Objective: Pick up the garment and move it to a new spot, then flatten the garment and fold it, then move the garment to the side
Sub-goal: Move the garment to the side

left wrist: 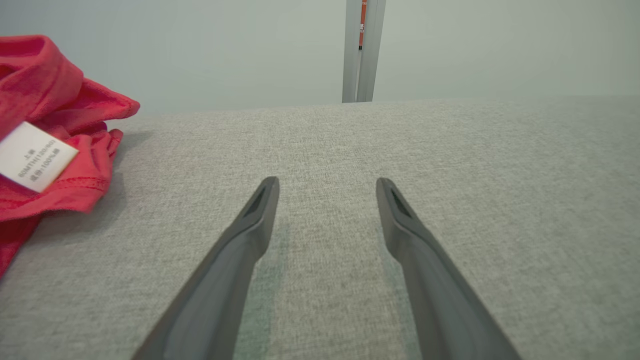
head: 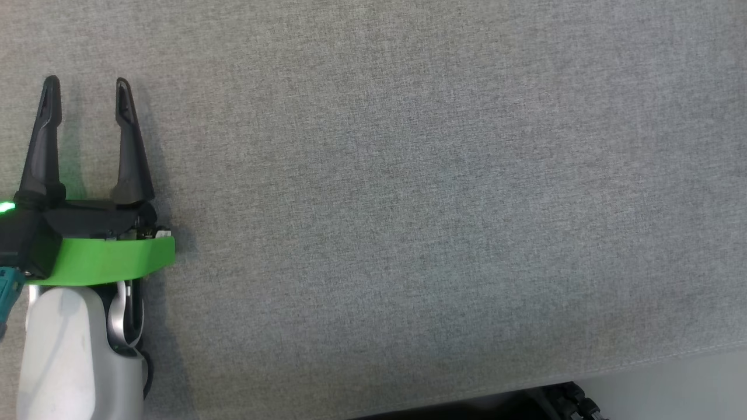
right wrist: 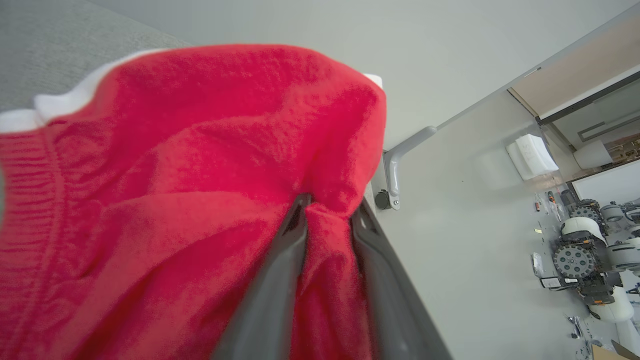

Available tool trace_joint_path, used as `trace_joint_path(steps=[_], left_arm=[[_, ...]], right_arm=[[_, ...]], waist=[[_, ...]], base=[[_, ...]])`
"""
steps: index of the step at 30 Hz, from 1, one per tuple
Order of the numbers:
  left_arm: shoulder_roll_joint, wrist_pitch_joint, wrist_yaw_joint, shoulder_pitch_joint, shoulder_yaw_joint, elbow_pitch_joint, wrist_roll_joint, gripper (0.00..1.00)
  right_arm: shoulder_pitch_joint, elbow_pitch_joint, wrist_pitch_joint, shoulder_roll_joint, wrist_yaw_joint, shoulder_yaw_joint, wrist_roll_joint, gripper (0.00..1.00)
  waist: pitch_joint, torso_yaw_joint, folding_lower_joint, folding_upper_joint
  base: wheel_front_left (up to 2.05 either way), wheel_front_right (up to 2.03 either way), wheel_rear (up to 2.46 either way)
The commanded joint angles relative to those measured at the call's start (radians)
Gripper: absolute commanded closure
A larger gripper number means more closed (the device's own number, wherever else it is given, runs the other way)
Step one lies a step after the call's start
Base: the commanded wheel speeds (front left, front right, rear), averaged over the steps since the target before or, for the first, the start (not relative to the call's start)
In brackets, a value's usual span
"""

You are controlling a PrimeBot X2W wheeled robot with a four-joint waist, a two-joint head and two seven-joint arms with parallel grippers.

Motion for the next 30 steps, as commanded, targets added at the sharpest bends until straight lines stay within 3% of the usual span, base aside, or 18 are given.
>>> trace_joint_path(steps=[1, 4, 16, 30], left_arm=[[-0.006, 0.002, -0.002, 0.013, 0.003, 0.021, -0.001, 0.00], [-0.011, 0.002, -0.002, 0.029, 0.011, 0.034, -0.004, 0.00], [-0.039, 0.001, 0.004, 0.141, 0.087, 0.098, -0.017, 0.00], [-0.059, 0.001, 0.003, 0.262, 0.114, 0.138, -0.009, 0.00]], right_arm=[[-0.012, 0.002, -0.019, 0.009, -0.002, 0.004, -0.016, 0.00], [-0.023, 0.021, -0.063, 0.031, -0.002, -0.027, -0.021, 0.00], [0.148, -0.046, -0.260, 0.244, -0.002, -0.051, -0.007, 0.00], [0.577, -0.324, -0.324, 0.463, -0.002, -0.177, -0.057, 0.00]], waist=[[-0.017, 0.007, -0.0001, -0.0001], [-0.049, 0.012, -0.0001, -0.0001], [-0.288, 0.018, -0.0001, -0.0001], [-0.489, 0.069, -0.0001, -0.0001]], base=[[0.00, 0.00, 0.00], [0.00, 0.00, 0.00], [0.00, 0.00, 0.00], [0.00, 0.00, 0.00]])
